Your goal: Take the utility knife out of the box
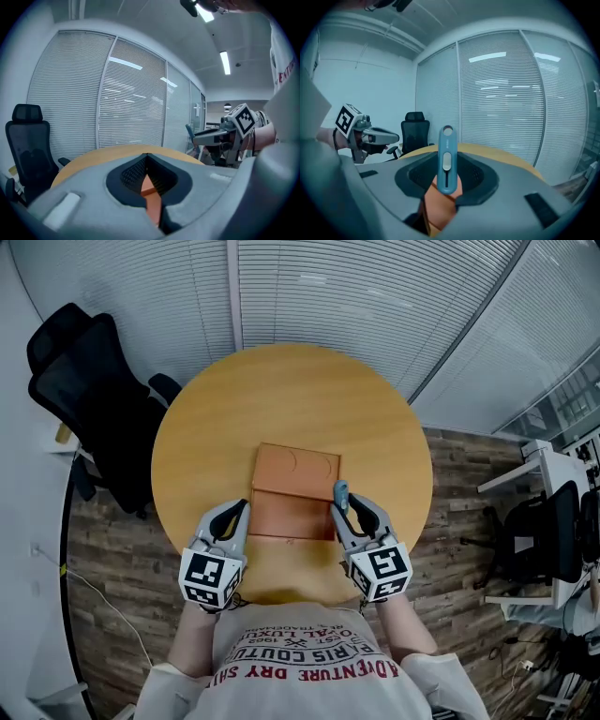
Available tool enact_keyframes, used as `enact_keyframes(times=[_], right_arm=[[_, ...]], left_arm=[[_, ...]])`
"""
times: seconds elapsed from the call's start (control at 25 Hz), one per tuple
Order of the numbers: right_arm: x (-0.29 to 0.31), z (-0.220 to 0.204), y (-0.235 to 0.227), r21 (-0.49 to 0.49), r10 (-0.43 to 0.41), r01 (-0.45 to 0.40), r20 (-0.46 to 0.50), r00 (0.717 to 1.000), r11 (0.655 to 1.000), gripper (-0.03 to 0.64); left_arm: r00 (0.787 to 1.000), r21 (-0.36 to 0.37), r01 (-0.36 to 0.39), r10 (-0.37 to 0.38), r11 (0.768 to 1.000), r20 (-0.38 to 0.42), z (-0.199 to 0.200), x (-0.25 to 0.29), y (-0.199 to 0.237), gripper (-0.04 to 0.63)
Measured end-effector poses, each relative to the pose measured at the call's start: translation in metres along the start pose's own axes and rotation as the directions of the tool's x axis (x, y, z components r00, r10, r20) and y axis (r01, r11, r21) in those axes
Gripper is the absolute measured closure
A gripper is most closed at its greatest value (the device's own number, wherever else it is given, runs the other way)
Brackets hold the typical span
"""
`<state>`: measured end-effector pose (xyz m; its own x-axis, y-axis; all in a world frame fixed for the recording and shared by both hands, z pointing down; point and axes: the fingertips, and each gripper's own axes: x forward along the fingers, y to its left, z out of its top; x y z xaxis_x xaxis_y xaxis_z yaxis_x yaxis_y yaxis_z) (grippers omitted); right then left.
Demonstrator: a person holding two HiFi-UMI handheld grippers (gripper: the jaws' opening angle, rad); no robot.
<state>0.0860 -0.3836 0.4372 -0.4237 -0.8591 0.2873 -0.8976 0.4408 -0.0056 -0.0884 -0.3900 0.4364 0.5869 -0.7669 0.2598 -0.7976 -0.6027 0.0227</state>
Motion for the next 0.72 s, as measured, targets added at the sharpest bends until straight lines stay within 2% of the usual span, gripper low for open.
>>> enact_keyframes(times=[0.16,0.32,0.72], right_arm=[[-0.026,0.010,-0.012,-0.016,-0.047,0.048,0.091,0.995,0.999,0.483],[-0.035,0.006,-0.024,0.032,-0.089,0.086,0.096,0.991,0.996,0.483],[-0.035,0.021,-0.017,0.012,-0.082,0.081,0.150,0.985,0.997,0.483]], left_arm=[[1.000,0.012,-0.014,0.014,1.000,0.011,0.006,-0.002,-0.012,0.600],[0.998,0.025,-0.045,0.044,0.999,0.039,0.018,-0.005,-0.013,0.600],[0.993,0.030,-0.090,0.087,0.996,0.081,0.032,-0.016,-0.010,0.601]])
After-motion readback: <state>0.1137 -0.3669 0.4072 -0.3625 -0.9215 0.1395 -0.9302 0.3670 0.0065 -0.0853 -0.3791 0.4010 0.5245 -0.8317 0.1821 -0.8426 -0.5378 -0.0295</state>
